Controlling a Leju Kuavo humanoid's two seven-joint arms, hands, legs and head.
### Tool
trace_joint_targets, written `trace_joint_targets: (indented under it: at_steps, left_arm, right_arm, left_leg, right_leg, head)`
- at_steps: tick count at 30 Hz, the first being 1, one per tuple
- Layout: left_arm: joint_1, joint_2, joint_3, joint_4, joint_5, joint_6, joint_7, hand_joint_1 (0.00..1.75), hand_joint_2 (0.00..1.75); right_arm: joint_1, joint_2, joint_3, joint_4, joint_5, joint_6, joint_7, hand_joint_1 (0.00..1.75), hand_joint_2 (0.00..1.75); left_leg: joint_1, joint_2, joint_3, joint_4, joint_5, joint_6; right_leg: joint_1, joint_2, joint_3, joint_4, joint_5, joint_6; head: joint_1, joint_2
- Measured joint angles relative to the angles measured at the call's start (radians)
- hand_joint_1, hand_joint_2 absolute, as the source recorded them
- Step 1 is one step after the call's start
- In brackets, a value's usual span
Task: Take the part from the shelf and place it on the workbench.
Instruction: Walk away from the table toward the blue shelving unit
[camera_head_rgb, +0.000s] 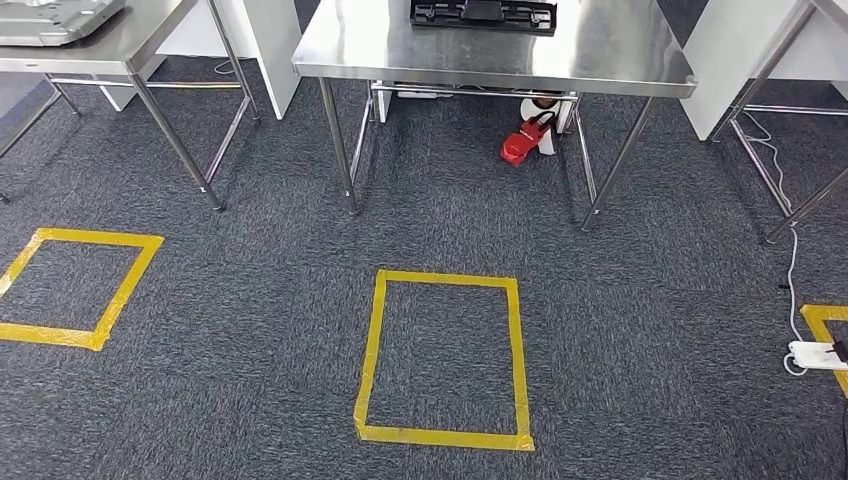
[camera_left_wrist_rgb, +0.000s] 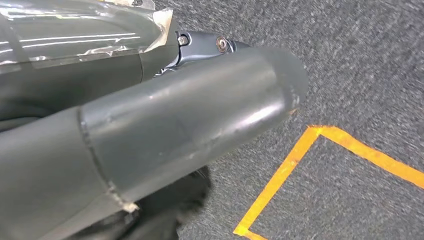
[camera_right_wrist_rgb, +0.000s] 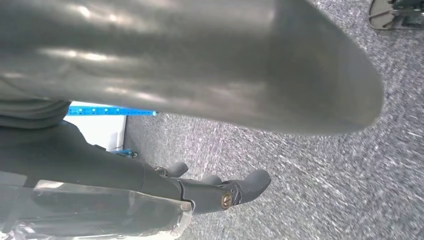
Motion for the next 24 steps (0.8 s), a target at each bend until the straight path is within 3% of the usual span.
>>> trace_joint_targets:
  at_steps: [2,5,6,8,10,11,12,14,16,17,18,20,22,24]
  left_arm:
    - [-0.001,0.000,0.000,0.000,0.000,0.005,-0.001,0.00,0.00]
    - [0.000,-0.002,0.000,0.000,0.000,0.016,-0.001,0.00,0.00]
    - [0.000,-0.002,0.000,0.000,-0.001,0.021,-0.001,0.00,0.00]
    - [0.001,-0.004,0.000,0.001,-0.004,0.033,0.000,0.00,0.00]
    - [0.002,-0.004,0.000,0.001,-0.009,0.054,0.002,0.00,0.00]
    - [0.004,-0.005,0.000,0.001,-0.012,0.067,0.003,0.00,0.00]
    - [0.005,-0.006,-0.001,0.002,-0.013,0.082,0.005,0.00,0.00]
    - [0.007,-0.011,-0.001,0.003,-0.016,0.113,0.007,0.00,0.00]
    - [0.006,-0.017,-0.001,0.004,-0.018,0.140,0.005,0.00,0.00]
    - [0.006,-0.019,-0.001,0.004,-0.018,0.151,0.003,0.00,0.00]
    - [0.007,-0.020,-0.001,0.004,-0.018,0.159,0.000,0.00,0.00]
    - [0.008,-0.021,-0.001,0.004,-0.019,0.169,-0.005,0.00,0.00]
    - [0.009,-0.023,-0.001,0.005,-0.019,0.173,-0.007,0.00,0.00]
    - [0.009,-0.024,-0.001,0.005,-0.020,0.176,-0.007,0.00,0.00]
  right_arm:
    - [0.000,0.000,0.000,0.000,0.001,-0.006,-0.005,0.00,0.00]
    - [0.000,-0.001,0.000,0.000,0.009,-0.015,-0.008,0.00,0.00]
    - [0.001,-0.002,0.000,0.000,0.013,-0.016,-0.008,0.00,0.00]
    - [0.004,-0.003,0.000,0.000,0.021,-0.014,-0.007,0.00,0.00]
    - [0.005,-0.003,0.000,0.000,0.025,-0.010,-0.006,0.00,0.00]
    - [0.006,-0.003,0.000,0.000,0.026,-0.009,-0.005,0.00,0.00]
    - [0.007,-0.004,0.000,0.000,0.027,-0.008,-0.003,0.00,0.00]
    - [0.008,-0.006,0.001,0.000,0.029,-0.004,-0.002,0.00,0.00]
    - [0.008,-0.008,0.001,0.000,0.029,0.001,-0.002,0.00,0.00]
    - [0.007,-0.009,0.001,0.000,0.029,0.003,-0.002,0.00,0.00]
    - [0.008,-0.009,0.001,0.000,0.029,0.004,-0.003,0.00,0.00]
    - [0.008,-0.009,0.000,0.000,0.027,0.005,-0.004,0.00,0.00]
    - [0.008,-0.009,0.000,0.000,0.026,0.006,-0.004,0.00,0.00]
    - [0.010,-0.009,0.000,0.000,0.026,0.006,-0.004,0.00,0.00]
  left_leg:
    - [-0.003,-0.005,0.044,-0.081,-0.022,0.008]
    - [-0.007,-0.005,0.029,-0.108,-0.019,0.037]
    - [-0.007,-0.005,0.021,-0.110,-0.009,0.049]
    - [-0.010,-0.005,0.004,-0.111,0.007,0.062]
    - [-0.015,-0.009,-0.015,-0.110,0.021,0.066]
    - [-0.016,-0.013,-0.023,-0.110,0.028,0.065]
    - [-0.017,-0.019,-0.030,-0.109,0.035,0.063]
    - [-0.018,-0.034,-0.038,-0.108,0.045,0.056]
    - [-0.021,-0.047,-0.044,-0.107,0.054,0.047]
    - [-0.023,-0.053,-0.046,-0.106,0.058,0.042]
    - [-0.024,-0.059,-0.048,-0.106,0.062,0.037]
    - [-0.022,-0.066,-0.055,-0.101,0.063,0.027]
    - [-0.020,-0.045,-0.084,-0.044,0.022,0.020]
    - [-0.019,-0.016,-0.142,0.086,-0.055,0.012]
  right_leg:
    - [0.004,-0.001,-0.022,0.016,0.008,0.012]
    - [0.006,0.000,-0.047,0.028,0.016,0.034]
    - [0.005,0.001,-0.061,0.051,0.001,0.034]
    - [0.003,0.005,-0.106,0.156,-0.063,0.025]
    - [0.003,0.007,-0.147,0.279,-0.123,0.021]
    - [0.003,0.007,-0.147,0.302,-0.133,0.024]
    - [0.003,0.009,-0.124,0.283,-0.128,0.030]
    - [0.003,0.030,-0.025,0.140,-0.090,0.038]
    - [0.007,0.057,0.049,0.013,-0.063,0.034]
    - [0.010,0.063,0.060,-0.011,-0.060,0.028]
    - [0.013,0.058,0.058,-0.013,-0.058,0.023]
    - [0.007,0.040,0.058,-0.015,-0.051,0.010]
    - [-0.002,0.021,0.056,-0.017,-0.041,-0.007]
    - [0.000,0.002,0.050,-0.017,-0.036,-0.017]
  head:
    - [-0.002,0.000]
    - [-0.001,0.000]
    - [0.002,0.000]
    - [0.005,0.000]
    - [0.006,0.000]
    - [0.006,0.000]
    - [0.006,0.000]
    - [0.007,0.000]
    - [0.007,0.000]
    - [0.006,0.000]
    - [0.006,0.000]
    - [0.006,0.000]
    - [0.002,0.000]
    - [-0.002,0.000]
